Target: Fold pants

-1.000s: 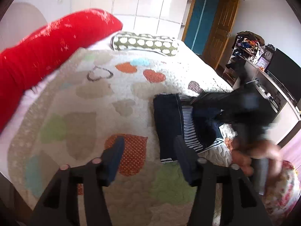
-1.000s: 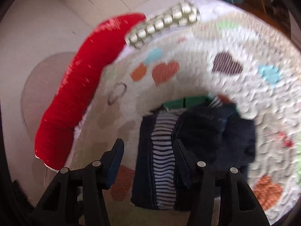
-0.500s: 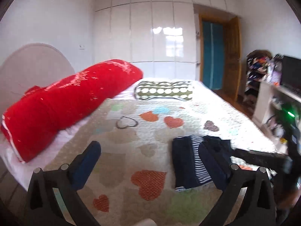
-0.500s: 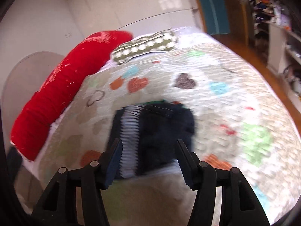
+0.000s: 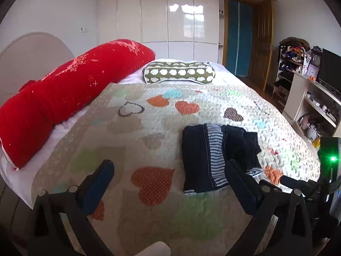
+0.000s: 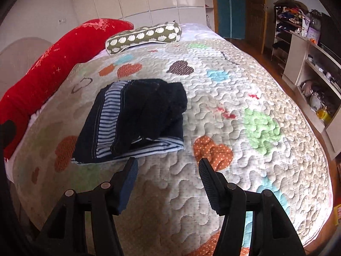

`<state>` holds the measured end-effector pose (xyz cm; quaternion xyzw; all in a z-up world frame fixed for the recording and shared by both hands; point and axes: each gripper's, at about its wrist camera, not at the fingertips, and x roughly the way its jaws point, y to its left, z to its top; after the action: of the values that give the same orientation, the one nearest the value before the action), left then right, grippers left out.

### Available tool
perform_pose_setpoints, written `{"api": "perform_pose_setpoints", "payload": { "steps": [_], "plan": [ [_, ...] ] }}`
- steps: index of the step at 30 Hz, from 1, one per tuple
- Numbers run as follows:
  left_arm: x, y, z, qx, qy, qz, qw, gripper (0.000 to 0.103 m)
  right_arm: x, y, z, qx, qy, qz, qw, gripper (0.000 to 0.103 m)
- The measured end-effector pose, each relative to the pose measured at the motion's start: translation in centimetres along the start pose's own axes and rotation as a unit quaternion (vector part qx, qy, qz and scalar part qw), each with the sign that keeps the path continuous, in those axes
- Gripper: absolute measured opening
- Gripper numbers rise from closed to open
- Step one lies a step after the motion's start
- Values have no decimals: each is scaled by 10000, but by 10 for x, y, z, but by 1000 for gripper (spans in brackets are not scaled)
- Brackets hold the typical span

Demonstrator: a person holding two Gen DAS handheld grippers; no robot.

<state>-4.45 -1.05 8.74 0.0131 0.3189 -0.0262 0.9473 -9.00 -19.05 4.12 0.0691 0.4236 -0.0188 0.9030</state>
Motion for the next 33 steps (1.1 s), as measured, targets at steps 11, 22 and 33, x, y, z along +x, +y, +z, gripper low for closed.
{"api": "perform_pose_setpoints", "payload": {
  "steps": [11, 22, 33],
  "plan": [
    [19, 2, -10, -37, 461, -92, 9989, 103, 17, 12, -8, -255, 205, -150, 9994, 65],
    [34, 4, -15, -96, 749, -135, 9971, 103, 29, 11, -7, -218, 378, -279, 9987, 66],
    [44, 5, -20, -115, 928, -191, 9954, 103, 34, 11, -6, -264, 416, -340, 9982, 66]
  ]
}}
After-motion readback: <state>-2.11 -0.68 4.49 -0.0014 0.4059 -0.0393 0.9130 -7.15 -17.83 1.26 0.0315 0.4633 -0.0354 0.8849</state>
